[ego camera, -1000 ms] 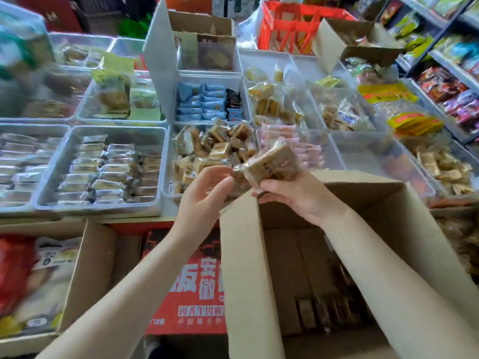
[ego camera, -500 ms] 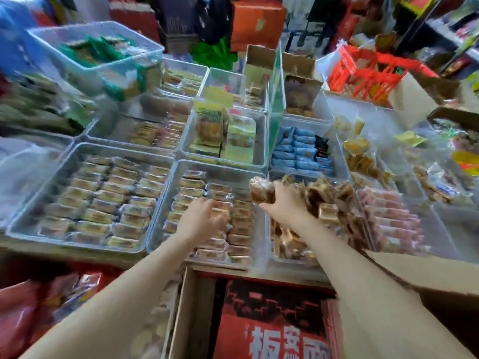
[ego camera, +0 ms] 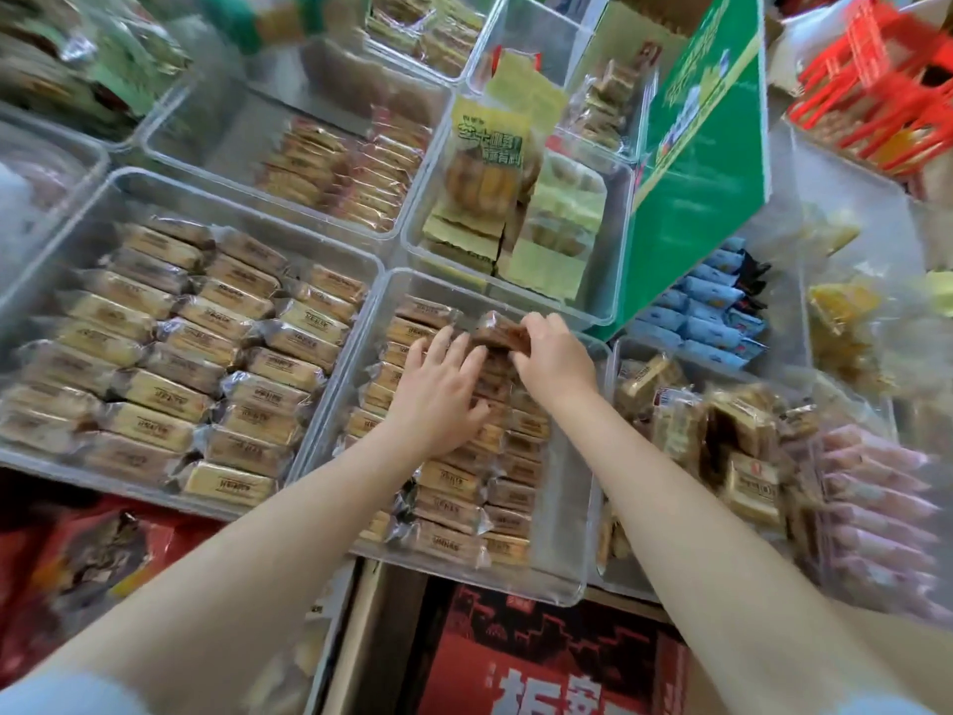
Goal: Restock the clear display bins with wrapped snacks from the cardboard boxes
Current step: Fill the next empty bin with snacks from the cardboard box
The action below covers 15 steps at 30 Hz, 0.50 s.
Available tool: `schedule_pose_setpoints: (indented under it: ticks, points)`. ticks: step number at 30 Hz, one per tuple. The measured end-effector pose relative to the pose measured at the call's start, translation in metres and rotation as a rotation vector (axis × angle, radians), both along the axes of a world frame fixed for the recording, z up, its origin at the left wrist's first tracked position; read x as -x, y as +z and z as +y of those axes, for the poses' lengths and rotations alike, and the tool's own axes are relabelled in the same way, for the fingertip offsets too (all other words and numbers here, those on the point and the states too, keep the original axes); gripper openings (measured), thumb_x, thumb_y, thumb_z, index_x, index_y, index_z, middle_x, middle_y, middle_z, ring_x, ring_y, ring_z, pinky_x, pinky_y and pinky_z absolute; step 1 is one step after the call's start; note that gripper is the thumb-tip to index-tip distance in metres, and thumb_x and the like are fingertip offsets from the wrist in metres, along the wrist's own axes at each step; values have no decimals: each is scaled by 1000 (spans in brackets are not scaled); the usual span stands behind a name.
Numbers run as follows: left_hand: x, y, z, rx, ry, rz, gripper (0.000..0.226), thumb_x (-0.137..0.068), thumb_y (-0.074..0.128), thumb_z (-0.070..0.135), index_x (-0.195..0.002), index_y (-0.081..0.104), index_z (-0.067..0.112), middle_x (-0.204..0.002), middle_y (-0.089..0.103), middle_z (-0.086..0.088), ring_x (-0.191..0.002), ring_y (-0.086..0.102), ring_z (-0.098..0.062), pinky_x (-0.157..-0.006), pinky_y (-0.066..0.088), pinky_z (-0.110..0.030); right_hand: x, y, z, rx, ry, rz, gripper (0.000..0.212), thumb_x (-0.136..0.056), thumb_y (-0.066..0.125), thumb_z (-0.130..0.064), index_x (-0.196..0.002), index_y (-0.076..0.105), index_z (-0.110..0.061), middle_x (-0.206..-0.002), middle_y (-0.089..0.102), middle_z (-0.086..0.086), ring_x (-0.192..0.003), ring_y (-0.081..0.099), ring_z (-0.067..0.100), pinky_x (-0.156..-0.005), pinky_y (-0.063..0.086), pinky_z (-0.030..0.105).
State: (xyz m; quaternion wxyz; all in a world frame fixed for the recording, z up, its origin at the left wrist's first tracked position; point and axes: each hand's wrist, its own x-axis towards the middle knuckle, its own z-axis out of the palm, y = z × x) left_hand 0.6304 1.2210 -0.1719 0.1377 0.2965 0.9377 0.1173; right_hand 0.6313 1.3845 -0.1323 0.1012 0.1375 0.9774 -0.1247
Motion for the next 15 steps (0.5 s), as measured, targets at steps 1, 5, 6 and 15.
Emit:
schedule_pose_setpoints:
  ticks: [1,5,6,15]
  points:
    - [0,-2,-1,-14,-1,13,73,-95,40,51,-157,24,17,-164,25,-10,-154,9,-29,-123,9,-49,2,-5,-2,41,5,7,32,-96,61,-33,-124,52,-20,-117,53,6,-103,59,28,-84,53,43]
    - [0,-9,-6,-56,2,51,70,-94,43,50,-154,31,17,-159,34,-9,-151,16,-29,-122,13,-48,2,-20,-6,200,-89,122,27,-100,52,-40,-117,55,-19,-111,54,3,-95,55,21,-80,49,36]
    - [-2,-10,-6,-56,0,58,70,-94,43,50,-154,31,17,-159,33,-10,-151,17,-29,-122,12,-48,1,-23,-7,218,-136,161,23,-100,52,-38,-110,55,-18,-106,54,2,-91,54,19,-75,45,33]
    - [-13,-7,-13,-21,-18,10,68,-98,35,46,-158,20,18,-168,13,-10,-155,1,-27,-124,6,-48,22,-45,-46,267,-659,254,29,-90,69,-39,-85,53,-16,-95,50,-2,-88,57,22,-67,40,30]
